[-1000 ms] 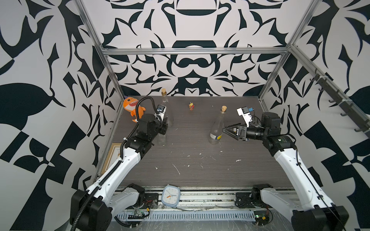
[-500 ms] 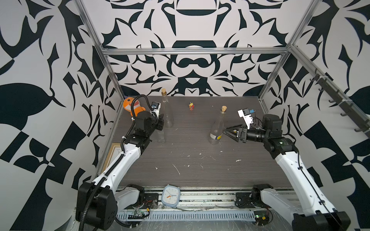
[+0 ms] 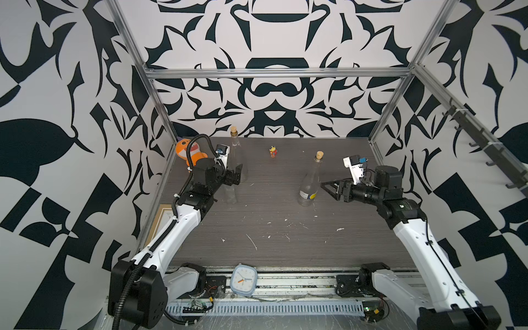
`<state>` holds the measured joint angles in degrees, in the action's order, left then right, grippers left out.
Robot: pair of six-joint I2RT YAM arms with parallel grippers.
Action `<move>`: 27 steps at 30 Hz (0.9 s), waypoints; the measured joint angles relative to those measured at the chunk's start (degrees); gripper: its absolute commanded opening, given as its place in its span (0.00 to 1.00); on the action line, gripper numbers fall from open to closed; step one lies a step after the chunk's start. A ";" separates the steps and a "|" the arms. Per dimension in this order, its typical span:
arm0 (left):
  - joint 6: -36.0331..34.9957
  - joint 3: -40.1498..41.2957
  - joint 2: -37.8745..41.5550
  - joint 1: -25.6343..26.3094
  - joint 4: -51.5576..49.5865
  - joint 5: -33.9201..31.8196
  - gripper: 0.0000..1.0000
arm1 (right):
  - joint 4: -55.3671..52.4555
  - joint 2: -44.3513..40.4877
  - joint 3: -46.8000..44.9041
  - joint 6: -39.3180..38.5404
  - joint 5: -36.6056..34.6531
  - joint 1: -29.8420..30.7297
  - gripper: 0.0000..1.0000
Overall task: Remove the label from the bottle
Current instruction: Place the bottle at the center of the board.
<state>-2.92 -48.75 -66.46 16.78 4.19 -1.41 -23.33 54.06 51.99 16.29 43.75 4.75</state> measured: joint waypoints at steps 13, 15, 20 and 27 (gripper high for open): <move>0.28 -3.10 7.13 0.00 -8.17 -0.81 0.99 | -0.85 1.60 0.52 -2.75 -7.91 2.86 0.75; 0.79 -5.18 8.09 0.00 -10.75 -1.40 0.99 | -0.83 2.69 1.44 -3.26 -9.16 4.00 0.75; 2.16 -8.52 11.34 0.00 -17.31 -2.12 0.99 | -0.42 5.22 3.74 -4.79 -13.07 6.97 0.75; 2.58 -11.56 17.29 0.00 -26.49 5.77 0.99 | 2.29 8.52 6.51 -6.27 -17.66 8.48 0.73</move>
<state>-0.34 -60.31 -49.17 16.78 -22.31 4.36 -21.04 62.59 58.50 10.02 26.09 13.23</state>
